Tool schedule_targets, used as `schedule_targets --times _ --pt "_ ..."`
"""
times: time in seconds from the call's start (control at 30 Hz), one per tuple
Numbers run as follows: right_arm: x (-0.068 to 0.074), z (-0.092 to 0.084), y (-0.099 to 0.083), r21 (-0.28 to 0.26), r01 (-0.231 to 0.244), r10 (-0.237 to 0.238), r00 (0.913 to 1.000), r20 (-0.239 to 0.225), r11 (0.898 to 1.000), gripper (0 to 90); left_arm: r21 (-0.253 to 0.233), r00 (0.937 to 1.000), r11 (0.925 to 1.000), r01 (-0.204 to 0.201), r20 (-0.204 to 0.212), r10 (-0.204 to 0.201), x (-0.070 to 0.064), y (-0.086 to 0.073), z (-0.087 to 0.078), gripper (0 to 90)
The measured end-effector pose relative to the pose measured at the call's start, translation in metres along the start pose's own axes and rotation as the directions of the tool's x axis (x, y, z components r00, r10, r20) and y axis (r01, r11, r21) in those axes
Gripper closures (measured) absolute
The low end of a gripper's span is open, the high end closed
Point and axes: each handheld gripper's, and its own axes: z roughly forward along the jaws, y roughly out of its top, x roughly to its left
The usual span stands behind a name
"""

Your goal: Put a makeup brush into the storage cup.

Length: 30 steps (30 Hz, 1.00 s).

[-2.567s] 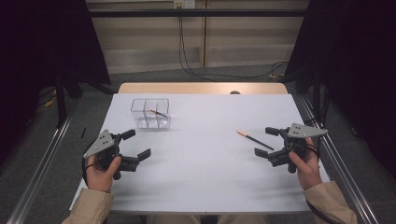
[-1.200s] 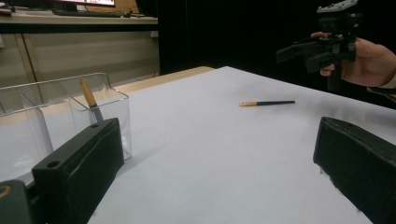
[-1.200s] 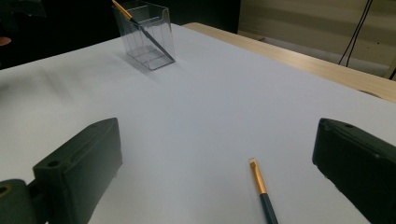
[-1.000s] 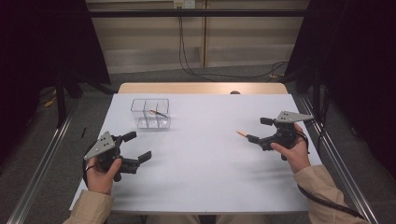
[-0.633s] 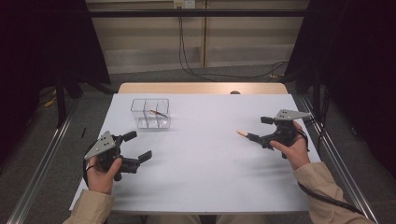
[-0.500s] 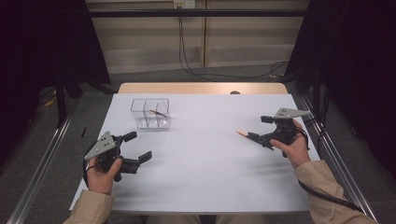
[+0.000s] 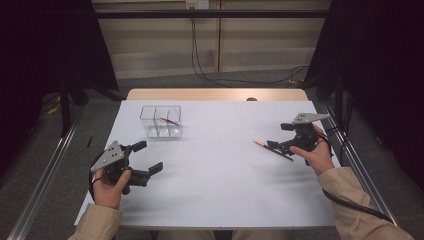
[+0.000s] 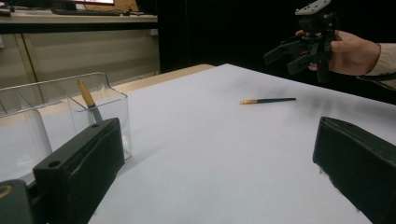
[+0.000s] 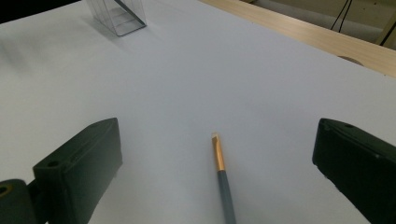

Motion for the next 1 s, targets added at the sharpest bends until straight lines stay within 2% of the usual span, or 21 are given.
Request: schedule_targets --times 0.33,0.53,0.83,1.0 --pt "-0.006 0.001 0.002 0.111 0.016 -0.017 0.9999 0.003 0.994 0.7 0.004 0.9999 1.0 -0.009 -0.008 0.009 -0.001 0.0 -0.002 2.2" --pt "-0.009 0.005 0.004 0.179 0.019 -0.019 0.9998 -0.004 0.984 0.9 0.008 0.9999 0.9999 -0.01 -0.007 0.01 -0.001 0.0 -0.001 2.2" --pt "-0.013 0.006 0.005 0.271 0.025 -0.023 0.9997 -0.013 0.962 0.9 0.013 0.9999 0.9999 -0.01 -0.004 0.01 -0.001 -0.001 0.001 2.2" --pt "-0.014 0.007 0.003 0.328 0.041 -0.039 0.9992 -0.011 0.944 2.8 0.016 0.9999 0.9998 -0.012 -0.004 0.012 -0.001 0.0 0.001 2.2"
